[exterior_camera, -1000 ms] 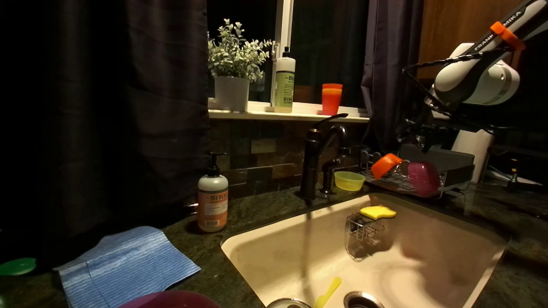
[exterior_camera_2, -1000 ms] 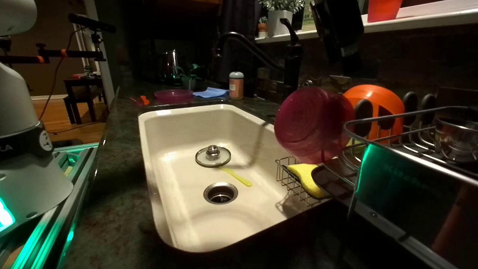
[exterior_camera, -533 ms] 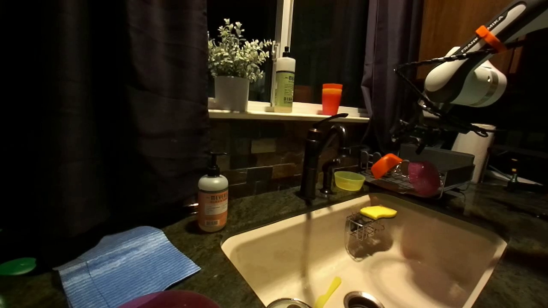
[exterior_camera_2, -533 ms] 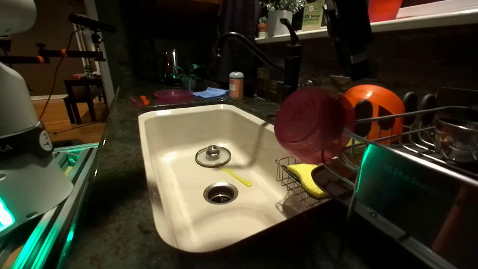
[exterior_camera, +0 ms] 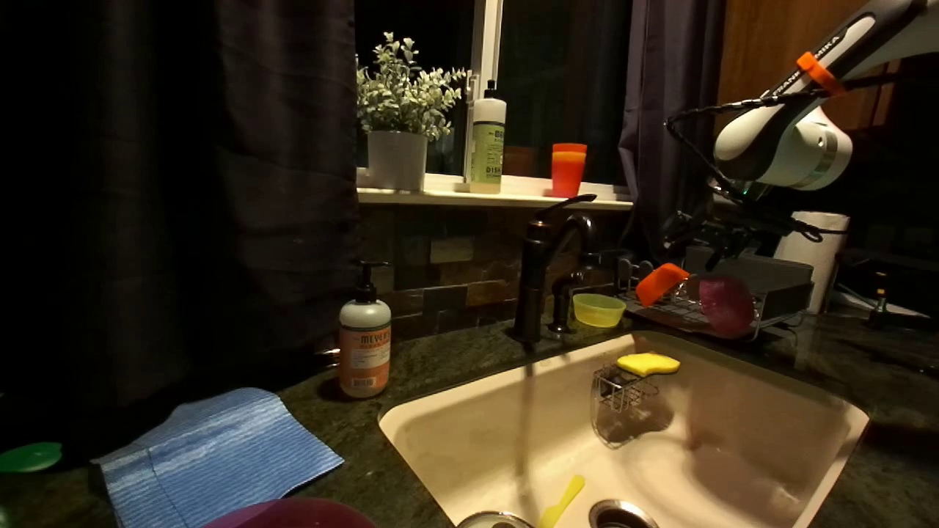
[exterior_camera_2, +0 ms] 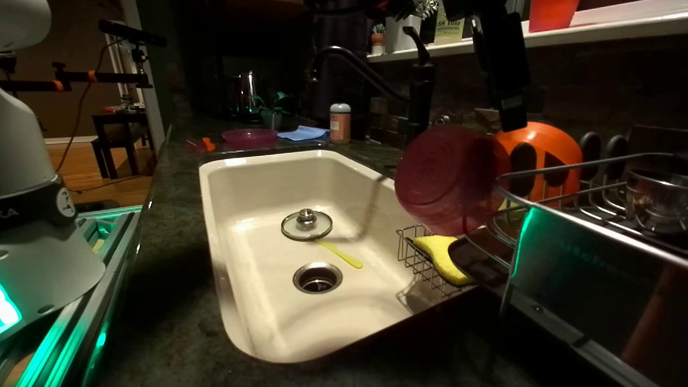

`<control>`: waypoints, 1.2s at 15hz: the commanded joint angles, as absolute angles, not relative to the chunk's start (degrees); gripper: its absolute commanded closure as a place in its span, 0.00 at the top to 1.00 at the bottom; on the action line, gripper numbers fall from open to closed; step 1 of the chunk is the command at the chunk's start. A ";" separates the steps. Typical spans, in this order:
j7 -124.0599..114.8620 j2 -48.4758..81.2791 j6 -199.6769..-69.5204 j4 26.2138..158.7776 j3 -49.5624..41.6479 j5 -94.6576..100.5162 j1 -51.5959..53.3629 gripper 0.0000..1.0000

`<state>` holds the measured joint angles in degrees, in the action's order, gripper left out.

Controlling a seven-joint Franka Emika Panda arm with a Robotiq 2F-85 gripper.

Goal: Put the orange bowl inside the yellow bowl and put the purple bowl inside the other plastic bowls

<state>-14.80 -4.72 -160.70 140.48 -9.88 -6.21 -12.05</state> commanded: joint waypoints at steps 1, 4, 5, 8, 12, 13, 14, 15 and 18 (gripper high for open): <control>-14.91 -2.70 -162.02 139.29 -10.02 -9.29 -11.36 1.00; -14.70 -2.02 -162.00 138.64 -10.07 -10.81 -11.23 1.00; -14.59 -1.82 -161.80 138.39 -10.10 -11.51 -11.18 1.00; -14.55 -1.12 -161.29 137.82 -10.11 -13.56 -11.02 1.00; -12.69 -0.59 -162.18 137.51 -9.99 -16.80 -10.73 1.00; -12.31 -0.44 -162.24 137.39 -9.93 -17.49 -10.63 1.00; -12.05 -0.21 -162.14 137.23 -9.88 -18.15 -10.51 1.00; -11.71 -0.08 -162.16 137.15 -9.86 -18.66 -10.39 1.00; -10.95 0.45 -162.17 136.83 -9.73 -19.85 -10.09 1.00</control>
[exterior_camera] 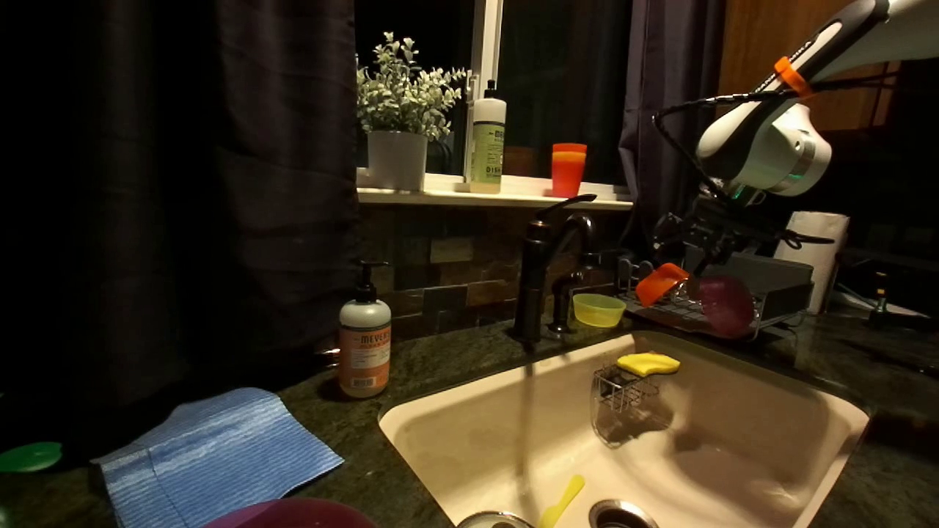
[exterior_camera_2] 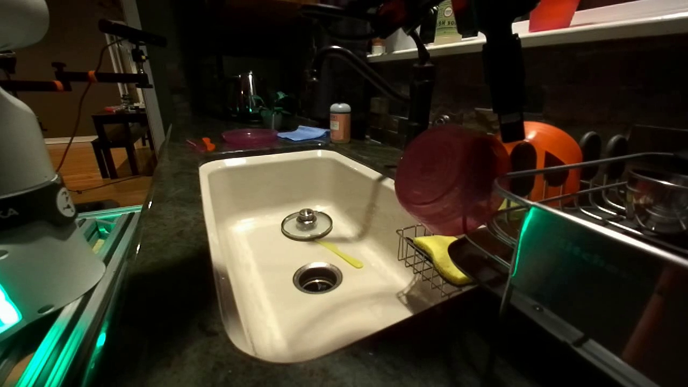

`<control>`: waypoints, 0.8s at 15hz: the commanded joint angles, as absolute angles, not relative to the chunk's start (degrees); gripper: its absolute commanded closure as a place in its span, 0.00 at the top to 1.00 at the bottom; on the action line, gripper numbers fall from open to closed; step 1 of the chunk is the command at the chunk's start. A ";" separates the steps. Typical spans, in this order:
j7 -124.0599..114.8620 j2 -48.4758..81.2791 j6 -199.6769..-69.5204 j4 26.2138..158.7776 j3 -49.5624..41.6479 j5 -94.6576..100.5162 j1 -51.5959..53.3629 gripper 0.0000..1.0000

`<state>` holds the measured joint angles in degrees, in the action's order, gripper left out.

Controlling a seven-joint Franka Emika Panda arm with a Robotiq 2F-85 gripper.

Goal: Put the orange bowl inside the yellow bowl and put the purple bowl inside the other plastic bowls

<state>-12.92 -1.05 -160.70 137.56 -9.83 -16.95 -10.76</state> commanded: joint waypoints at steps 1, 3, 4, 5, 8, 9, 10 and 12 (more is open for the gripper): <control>-10.70 0.66 -162.22 136.71 -9.70 -20.08 -10.02 1.00; -9.99 1.30 -162.40 136.38 -9.52 -20.71 -10.06 1.00; -9.81 1.59 -162.49 136.24 -9.47 -20.86 -10.06 1.00; -9.66 1.88 -162.61 136.10 -9.41 -20.89 -10.07 1.00; -9.29 2.54 -162.80 135.76 -9.28 -21.02 -10.16 0.98; -9.19 2.71 -162.86 135.69 -9.23 -21.06 -10.19 0.94; -9.11 2.83 -162.90 135.62 -9.19 -21.09 -10.20 0.89; -9.00 3.05 -162.98 135.52 -9.17 -21.07 -10.24 0.61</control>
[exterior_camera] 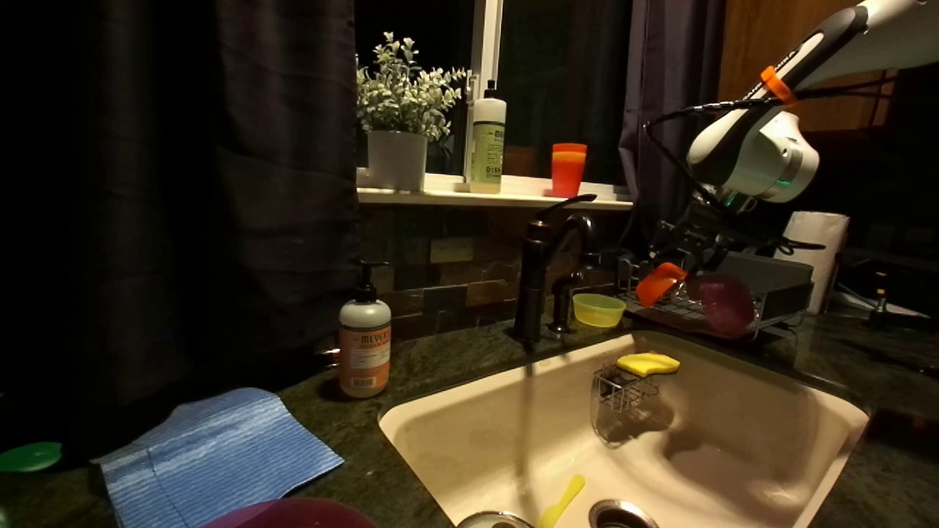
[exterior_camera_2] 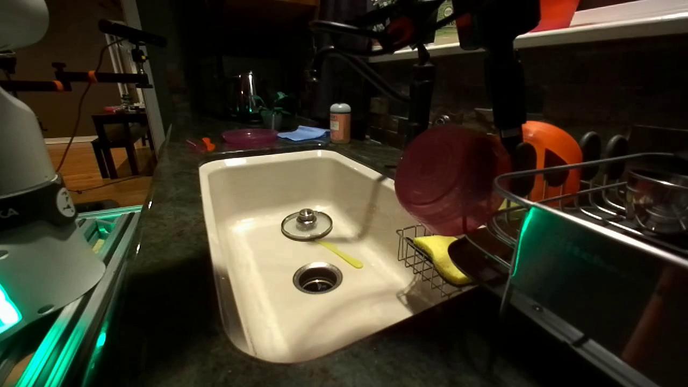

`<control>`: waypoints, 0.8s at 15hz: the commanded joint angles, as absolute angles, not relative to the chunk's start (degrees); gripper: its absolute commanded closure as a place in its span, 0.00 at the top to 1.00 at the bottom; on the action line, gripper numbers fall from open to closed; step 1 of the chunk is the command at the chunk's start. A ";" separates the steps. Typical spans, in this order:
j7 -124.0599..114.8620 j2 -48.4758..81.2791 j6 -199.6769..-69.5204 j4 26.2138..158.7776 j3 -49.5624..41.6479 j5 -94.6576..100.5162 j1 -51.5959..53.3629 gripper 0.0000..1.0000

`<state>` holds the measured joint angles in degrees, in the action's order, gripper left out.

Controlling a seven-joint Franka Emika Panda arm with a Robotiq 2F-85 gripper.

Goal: Put the orange bowl inside the yellow bowl and put the purple bowl inside the other plastic bowls

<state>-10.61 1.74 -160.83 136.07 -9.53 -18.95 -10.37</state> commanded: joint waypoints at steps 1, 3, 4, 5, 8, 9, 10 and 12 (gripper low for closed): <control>-8.97 3.16 -163.02 135.52 -9.19 -21.02 -10.31 0.55; -8.99 3.26 -163.09 135.50 -9.22 -20.90 -10.39 0.42; -9.00 3.26 -163.14 135.43 -9.15 -20.85 -10.35 0.38; -8.99 3.32 -163.24 135.27 -9.05 -20.81 -10.34 0.29; -8.73 3.85 -164.36 134.89 -8.65 -21.10 -10.30 0.31; -8.75 3.97 -164.81 134.84 -8.43 -21.15 -10.26 0.28; -8.80 4.06 -165.34 134.85 -8.20 -21.25 -10.17 0.27; -9.01 4.22 -167.10 135.07 -7.85 -20.97 -10.09 0.28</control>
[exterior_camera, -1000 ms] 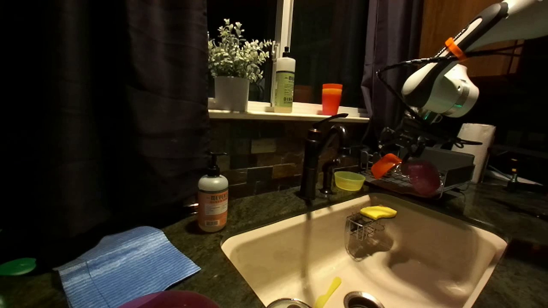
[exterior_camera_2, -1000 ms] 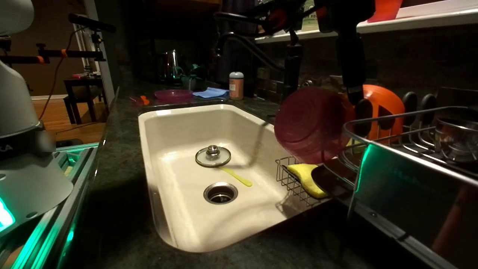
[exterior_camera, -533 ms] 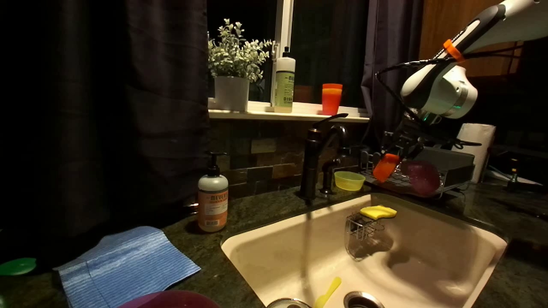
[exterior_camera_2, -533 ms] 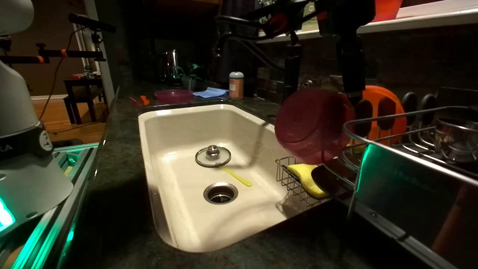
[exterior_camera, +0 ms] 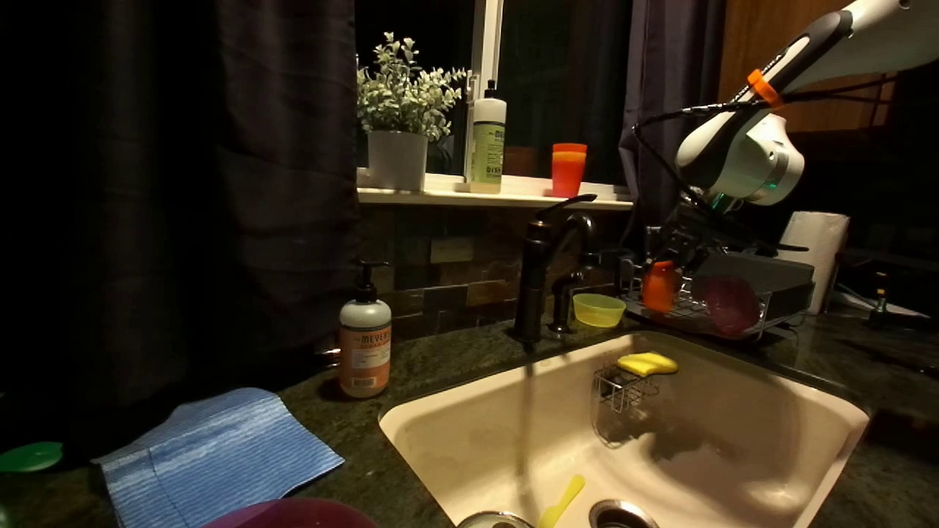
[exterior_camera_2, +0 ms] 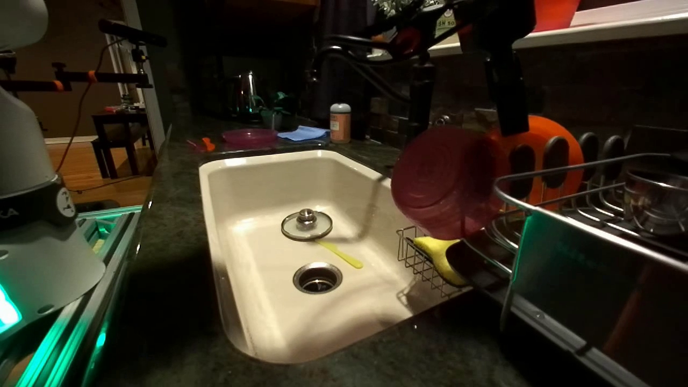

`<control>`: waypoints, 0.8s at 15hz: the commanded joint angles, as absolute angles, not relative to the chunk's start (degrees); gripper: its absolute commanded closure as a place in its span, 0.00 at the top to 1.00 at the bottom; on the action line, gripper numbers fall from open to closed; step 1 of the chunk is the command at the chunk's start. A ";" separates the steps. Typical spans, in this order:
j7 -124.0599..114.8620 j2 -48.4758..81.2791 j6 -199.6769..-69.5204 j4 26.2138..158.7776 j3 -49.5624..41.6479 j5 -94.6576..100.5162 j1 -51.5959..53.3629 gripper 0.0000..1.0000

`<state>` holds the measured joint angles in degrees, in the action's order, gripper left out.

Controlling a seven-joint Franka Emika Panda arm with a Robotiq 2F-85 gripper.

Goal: Put the orange bowl inside the yellow bowl and put the purple bowl inside the other plastic bowls

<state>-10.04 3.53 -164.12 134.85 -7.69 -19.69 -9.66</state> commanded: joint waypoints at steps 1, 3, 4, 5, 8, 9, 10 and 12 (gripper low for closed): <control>-9.07 4.27 -167.88 135.12 -7.79 -20.89 -10.14 0.25; -9.59 4.46 -169.61 135.24 -7.91 -20.48 -10.17 0.23; -9.43 4.54 -170.21 135.25 -7.92 -20.59 -10.25 0.24; -9.45 4.61 -170.66 135.27 -7.91 -20.67 -10.36 0.21; -9.94 4.28 -170.95 135.42 -7.72 -20.82 -10.30 0.05; -10.22 4.20 -171.01 135.45 -7.60 -20.82 -10.23 0.02; -10.35 4.07 -170.90 135.46 -7.44 -21.01 -10.23 0.04; -10.38 3.71 -170.81 135.54 -6.98 -21.90 -10.16 0.03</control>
